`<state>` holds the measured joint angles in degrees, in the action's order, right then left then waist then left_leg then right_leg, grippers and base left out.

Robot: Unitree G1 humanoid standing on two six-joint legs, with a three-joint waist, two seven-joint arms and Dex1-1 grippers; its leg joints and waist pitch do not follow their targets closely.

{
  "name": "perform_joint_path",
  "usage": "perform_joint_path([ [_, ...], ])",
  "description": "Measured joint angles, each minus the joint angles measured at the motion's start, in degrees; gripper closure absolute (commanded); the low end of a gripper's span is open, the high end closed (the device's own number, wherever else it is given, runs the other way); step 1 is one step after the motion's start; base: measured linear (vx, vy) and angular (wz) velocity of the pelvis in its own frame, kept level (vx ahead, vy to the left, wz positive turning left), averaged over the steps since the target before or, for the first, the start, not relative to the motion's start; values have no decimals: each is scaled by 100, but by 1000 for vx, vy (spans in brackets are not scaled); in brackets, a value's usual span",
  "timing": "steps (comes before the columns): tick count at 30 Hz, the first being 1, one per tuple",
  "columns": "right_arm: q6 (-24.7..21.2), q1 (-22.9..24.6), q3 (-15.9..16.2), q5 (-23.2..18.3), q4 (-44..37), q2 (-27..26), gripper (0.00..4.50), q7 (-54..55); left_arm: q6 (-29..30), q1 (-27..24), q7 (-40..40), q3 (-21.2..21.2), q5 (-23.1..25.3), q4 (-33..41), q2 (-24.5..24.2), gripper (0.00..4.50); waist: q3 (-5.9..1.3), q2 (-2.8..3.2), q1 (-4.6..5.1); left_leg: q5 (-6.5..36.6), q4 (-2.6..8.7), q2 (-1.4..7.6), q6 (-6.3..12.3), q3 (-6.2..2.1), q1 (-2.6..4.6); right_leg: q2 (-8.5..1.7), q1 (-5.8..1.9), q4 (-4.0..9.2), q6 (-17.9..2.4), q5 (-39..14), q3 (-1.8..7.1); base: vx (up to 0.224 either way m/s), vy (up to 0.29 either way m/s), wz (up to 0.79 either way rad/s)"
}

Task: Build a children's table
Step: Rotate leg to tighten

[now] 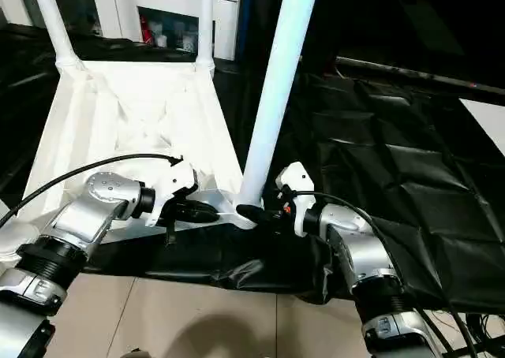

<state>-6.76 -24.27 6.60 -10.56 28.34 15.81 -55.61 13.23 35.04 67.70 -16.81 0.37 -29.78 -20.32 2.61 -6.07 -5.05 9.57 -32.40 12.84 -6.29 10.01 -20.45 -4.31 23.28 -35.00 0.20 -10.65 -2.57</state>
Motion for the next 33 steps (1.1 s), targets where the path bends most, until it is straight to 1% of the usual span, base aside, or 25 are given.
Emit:
perform_joint_path([
  [11,16,25,5,-11,0,-17,203,-49,19,-69,-21,12,-1,96,-24,450,0,0,1,0,0,0,0,1,2,0,0,-2,0,-1,1,0,0,0],
  [13,94,16,-62,34,120,-180,203,310,8,-32,-302,30,93,2,122,450,-2,-2,2,0,-2,-1,0,3,13,-1,-7,-5,-1,0,5,0,0,0],
  [16,137,-64,-349,155,373,-521,203,1321,4,227,-1003,42,298,-445,526,450,-6,-7,29,0,-7,-4,-1,6,30,-1,-14,-9,0,5,13,0,0,0],
  [18,81,-65,-443,181,394,-676,203,1804,3,383,-1352,51,387,-719,768,450,-8,-9,8,0,-5,-4,-1,3,32,-2,-17,-10,22,-6,11,0,0,0],
  [21,23,-94,-577,271,396,-887,205,2446,3,581,-1773,54,455,-1070,1043,450,-10,-7,3,-1,-6,-6,-2,1,32,-2,-19,-11,24,-3,11,0,0,0],
  [24,1,-143,-619,417,412,-1004,206,2900,2,706,-2121,62,514,-1322,1264,450,-15,-6,-5,-1,-7,-9,-2,2,35,-6,-25,-8,23,-3,13,0,0,0],
  [27,26,-243,-626,491,462,-1063,206,3145,-16,793,-2324,100,590,-1481,1376,450,-19,-6,3,-1,-6,-9,-2,0,34,-5,-25,-6,21,-1,11,0,0,0],
  [32,87,-243,-626,516,465,-1053,206,3061,-102,798,-2214,91,607,-1501,1324,450,-20,-6,0,-1,-3,-8,-2,-2,34,-5,-25,-7,17,1,8,0,0,0],
  [33,67,-242,-626,468,452,-1021,170,2941,-106,785,-2125,78,596,-1471,1274,450,-20,-8,3,-1,-1,-8,-2,-3,34,-4,-24,-7,17,1,8,0,0,0],
])
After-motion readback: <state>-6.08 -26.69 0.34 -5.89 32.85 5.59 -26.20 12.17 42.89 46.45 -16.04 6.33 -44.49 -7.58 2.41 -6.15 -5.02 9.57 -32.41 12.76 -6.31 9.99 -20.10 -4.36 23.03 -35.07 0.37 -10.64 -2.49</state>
